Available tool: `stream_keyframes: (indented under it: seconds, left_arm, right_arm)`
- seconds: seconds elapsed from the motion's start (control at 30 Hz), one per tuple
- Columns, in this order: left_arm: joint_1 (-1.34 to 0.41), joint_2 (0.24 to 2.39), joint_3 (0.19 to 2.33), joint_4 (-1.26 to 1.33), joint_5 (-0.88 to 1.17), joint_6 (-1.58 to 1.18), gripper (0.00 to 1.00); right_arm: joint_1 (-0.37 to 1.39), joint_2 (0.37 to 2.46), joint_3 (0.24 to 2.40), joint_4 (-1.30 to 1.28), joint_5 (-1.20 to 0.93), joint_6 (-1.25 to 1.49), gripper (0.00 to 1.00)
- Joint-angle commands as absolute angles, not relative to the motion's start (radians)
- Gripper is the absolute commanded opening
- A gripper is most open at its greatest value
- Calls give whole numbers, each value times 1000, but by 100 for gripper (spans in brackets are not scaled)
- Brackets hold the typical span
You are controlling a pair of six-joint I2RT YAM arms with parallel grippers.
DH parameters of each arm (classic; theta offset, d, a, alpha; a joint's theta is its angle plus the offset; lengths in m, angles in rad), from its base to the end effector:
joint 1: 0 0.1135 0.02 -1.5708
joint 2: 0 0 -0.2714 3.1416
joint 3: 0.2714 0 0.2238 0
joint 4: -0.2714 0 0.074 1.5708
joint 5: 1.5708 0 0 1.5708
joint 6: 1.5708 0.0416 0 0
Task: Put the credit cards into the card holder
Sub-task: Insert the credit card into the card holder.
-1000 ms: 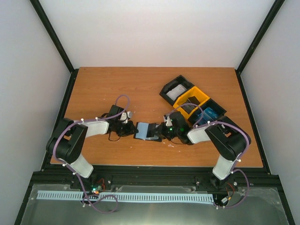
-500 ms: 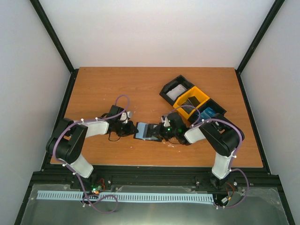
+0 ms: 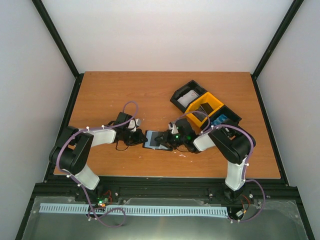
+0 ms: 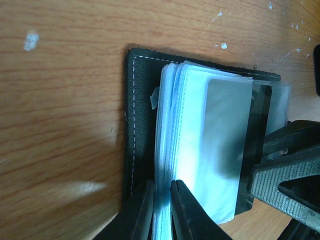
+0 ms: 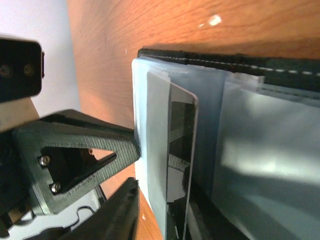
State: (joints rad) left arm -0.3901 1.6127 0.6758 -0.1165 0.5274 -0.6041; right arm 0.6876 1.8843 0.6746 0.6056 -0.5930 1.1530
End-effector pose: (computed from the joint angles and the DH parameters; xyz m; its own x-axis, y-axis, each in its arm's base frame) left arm 0.2342 -0.1189 0.1509 -0.9790 -0.1282 -0.1586 0.0034 0.7676 -0.6410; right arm 0.2366 0.2244 0.1295 -0.9840 0.1726 -0.0438 0.0434 0.4711 0.8810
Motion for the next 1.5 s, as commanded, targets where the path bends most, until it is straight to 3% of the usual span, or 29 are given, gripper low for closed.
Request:
stream_keyframes:
  seconds: [0.0, 0.13, 0.7, 0.8, 1.0, 1.1, 1.47]
  left_arm:
    - [-388, 1601, 667, -135, 501, -609, 12]
    - [-387, 1600, 665, -132, 503, -608, 12]
    - [-389, 1584, 663, -134, 497, -604, 14]
    - [-388, 1555, 661, -144, 471, -611, 19]
    - [-388, 1452, 650, -144, 443, -638, 44]
    - [-388, 1440, 649, -129, 477, -641, 50]
    - [-385, 1465, 689, -98, 632, -630, 57]
  right_arm:
    - [707, 1870, 681, 608, -575, 1143, 28]
    - [711, 1870, 704, 569, -573, 1125, 35]
    - [736, 1933, 810, 470, -612, 1090, 28]
    - [737, 1932, 818, 458, -605, 1086, 19]
    - [732, 1939, 827, 464, -604, 1083, 4]
    - [729, 1945, 819, 502, -618, 1087, 3]
    - [702, 1965, 720, 824, -680, 1183, 3]
